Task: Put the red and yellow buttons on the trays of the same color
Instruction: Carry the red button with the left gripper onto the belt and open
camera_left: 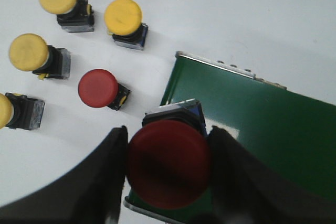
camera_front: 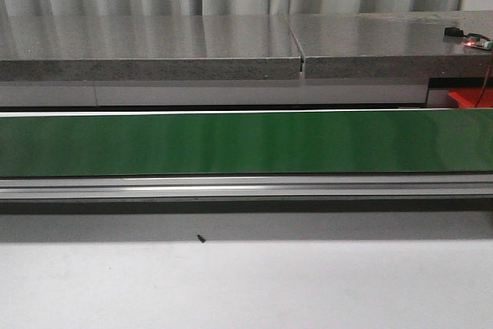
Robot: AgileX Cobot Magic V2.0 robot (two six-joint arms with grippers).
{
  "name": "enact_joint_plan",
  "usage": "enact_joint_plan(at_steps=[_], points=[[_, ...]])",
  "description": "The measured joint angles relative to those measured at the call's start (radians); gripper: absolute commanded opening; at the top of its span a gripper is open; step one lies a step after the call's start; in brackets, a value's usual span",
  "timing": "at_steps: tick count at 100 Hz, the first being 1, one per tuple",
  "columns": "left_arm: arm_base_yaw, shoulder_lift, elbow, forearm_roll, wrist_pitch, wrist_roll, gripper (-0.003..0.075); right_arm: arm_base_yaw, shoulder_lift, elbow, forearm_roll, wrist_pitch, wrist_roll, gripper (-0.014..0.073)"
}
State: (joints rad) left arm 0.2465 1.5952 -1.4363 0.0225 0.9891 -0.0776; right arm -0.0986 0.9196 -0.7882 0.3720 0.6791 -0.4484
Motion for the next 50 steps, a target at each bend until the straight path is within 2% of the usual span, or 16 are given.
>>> enact_joint_plan(at_steps=[25,50], points=[[-0.095,0.055,-0.002,0.042,0.048,0.002,0.0064,0.0,0.0,0.0,0.0,0.0,0.0,-0.0069],[-0.136,0.127,-0.002,0.044,0.063,0.002,0.0064,0.0,0.0,0.0,0.0,0.0,0.0,-0.0069]])
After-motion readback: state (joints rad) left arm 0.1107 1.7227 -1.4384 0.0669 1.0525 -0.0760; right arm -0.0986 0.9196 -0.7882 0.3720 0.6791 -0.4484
